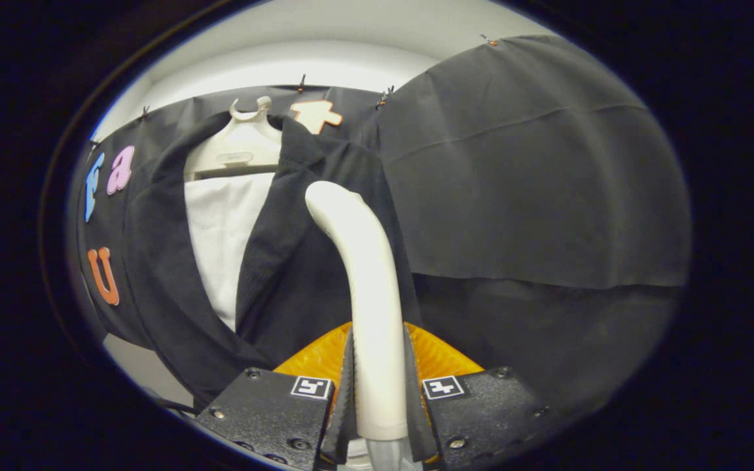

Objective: Iron the clothes twice with a garment steamer, once on the left side and once on the right side.

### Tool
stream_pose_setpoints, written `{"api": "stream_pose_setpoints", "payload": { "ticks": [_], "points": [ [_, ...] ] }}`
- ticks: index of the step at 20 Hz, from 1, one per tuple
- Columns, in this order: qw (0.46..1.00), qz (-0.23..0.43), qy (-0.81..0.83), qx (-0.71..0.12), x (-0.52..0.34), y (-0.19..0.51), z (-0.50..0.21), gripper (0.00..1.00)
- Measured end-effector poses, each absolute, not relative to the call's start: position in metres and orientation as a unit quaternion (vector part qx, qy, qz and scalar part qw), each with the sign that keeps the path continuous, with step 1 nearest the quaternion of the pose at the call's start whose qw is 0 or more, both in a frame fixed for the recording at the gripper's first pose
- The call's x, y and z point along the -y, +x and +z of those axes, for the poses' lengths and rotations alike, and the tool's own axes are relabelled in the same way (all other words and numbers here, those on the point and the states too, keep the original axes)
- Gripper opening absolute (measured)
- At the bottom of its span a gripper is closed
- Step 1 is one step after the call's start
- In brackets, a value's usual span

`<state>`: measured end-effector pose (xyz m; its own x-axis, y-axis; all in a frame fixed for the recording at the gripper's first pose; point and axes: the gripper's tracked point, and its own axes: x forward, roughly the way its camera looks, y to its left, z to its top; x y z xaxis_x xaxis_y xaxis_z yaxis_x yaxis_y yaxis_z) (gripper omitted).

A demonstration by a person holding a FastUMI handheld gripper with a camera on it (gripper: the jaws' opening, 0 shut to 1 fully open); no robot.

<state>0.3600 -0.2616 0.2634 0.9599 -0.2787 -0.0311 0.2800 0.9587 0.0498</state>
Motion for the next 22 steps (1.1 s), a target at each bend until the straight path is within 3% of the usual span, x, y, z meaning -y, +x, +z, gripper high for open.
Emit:
{"api": "stream_pose_setpoints", "payload": {
  "ticks": [22],
  "points": [
    [0.98,-0.152,-0.023,-0.127,0.249,0.331,0.119,0.38]
  ]
}}
